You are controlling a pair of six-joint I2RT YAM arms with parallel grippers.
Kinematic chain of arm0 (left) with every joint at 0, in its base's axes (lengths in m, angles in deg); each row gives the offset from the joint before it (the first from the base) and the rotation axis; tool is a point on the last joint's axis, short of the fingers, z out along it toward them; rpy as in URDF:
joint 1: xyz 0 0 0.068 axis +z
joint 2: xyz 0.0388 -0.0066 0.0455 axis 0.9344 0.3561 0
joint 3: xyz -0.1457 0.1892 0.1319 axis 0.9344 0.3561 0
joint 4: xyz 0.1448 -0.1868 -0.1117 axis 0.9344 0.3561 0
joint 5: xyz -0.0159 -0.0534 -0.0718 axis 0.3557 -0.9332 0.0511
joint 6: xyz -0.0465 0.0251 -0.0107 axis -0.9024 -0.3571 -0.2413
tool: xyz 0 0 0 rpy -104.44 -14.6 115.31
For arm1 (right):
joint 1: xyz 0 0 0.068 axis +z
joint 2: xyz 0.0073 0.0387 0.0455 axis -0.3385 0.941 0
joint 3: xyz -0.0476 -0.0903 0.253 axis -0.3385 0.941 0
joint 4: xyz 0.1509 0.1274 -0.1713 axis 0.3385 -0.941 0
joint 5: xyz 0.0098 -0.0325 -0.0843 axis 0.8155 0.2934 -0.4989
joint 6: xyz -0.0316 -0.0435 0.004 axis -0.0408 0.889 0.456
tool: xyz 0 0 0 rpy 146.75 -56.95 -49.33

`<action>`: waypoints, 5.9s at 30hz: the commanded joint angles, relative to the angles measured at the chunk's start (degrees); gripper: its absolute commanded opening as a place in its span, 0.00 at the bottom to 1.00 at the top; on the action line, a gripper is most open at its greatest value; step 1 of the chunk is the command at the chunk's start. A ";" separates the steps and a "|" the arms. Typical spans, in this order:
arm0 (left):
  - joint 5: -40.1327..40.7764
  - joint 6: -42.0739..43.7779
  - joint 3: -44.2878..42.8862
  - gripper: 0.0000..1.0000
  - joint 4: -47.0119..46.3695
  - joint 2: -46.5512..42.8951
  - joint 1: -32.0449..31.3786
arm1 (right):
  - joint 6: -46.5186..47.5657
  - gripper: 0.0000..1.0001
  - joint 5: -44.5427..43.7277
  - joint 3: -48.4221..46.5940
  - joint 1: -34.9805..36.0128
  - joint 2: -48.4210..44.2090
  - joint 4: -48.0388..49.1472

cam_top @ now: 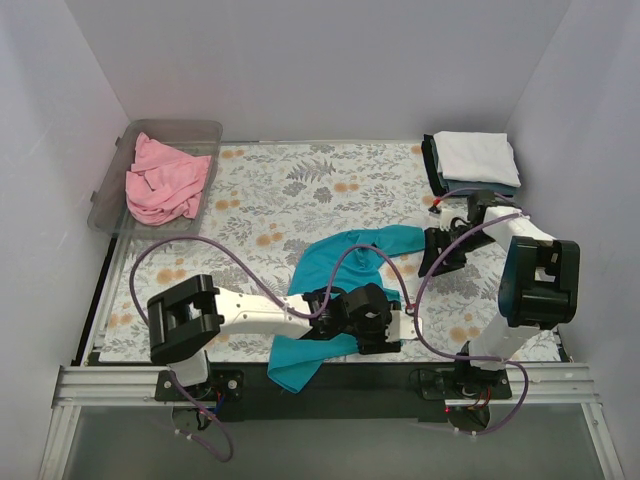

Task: Fold and stack the t-shirts
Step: Flatten the tshirt out

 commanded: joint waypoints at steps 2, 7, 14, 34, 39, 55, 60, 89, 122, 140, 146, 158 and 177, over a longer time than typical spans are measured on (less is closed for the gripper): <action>0.11 0.02 -3.50 0.53 -6.46 2.27 -0.04 | -0.52 0.60 3.03 -0.81 -3.98 1.29 -1.32; 0.46 1.69 -5.16 0.52 -8.40 5.88 -0.04 | -0.25 0.60 3.83 -0.64 -4.95 0.76 -1.49; 0.28 1.87 -5.96 0.40 -8.32 9.92 -0.04 | -0.25 0.60 3.74 -0.99 -5.39 1.02 -1.67; -3.49 -5.17 -5.44 0.00 7.06 -16.43 26.65 | 0.28 0.60 4.44 -1.69 -5.65 -0.73 -2.28; -9.88 -0.25 -3.24 0.00 10.66 -20.84 50.82 | 1.07 0.60 6.29 -1.60 -5.56 -1.70 -2.72; -10.96 8.29 10.74 0.00 22.27 -24.71 75.11 | 3.53 0.61 -0.20 -1.69 9.45 2.86 -2.03; -10.70 5.21 8.98 0.00 22.44 -21.28 75.02 | 1.07 0.63 -3.11 -3.71 15.79 6.90 2.63; -16.38 2.30 -12.18 0.32 26.30 -0.44 81.08 | 23.83 0.01 -14.72 -2.50 -6.71 -5.39 -7.47; -10.42 13.54 4.84 0.00 23.13 -12.61 32.64 | 26.90 0.01 -17.87 -8.02 -3.98 -6.35 -12.83; -10.88 42.91 28.05 0.00 48.89 -40.25 40.57 | 26.83 0.06 -12.70 4.11 40.39 -9.97 -17.40; -9.56 42.40 27.70 0.00 49.96 -42.81 42.59 | 24.01 0.54 -4.19 -4.49 37.44 -9.79 -18.63; -18.87 26.23 10.95 0.00 42.67 -23.87 57.15 | 28.22 0.68 -17.17 8.93 27.22 -17.87 -17.93; -28.81 16.29 -0.69 0.00 39.41 -6.51 66.41 | 25.59 0.64 -22.45 19.05 28.80 -14.54 -7.21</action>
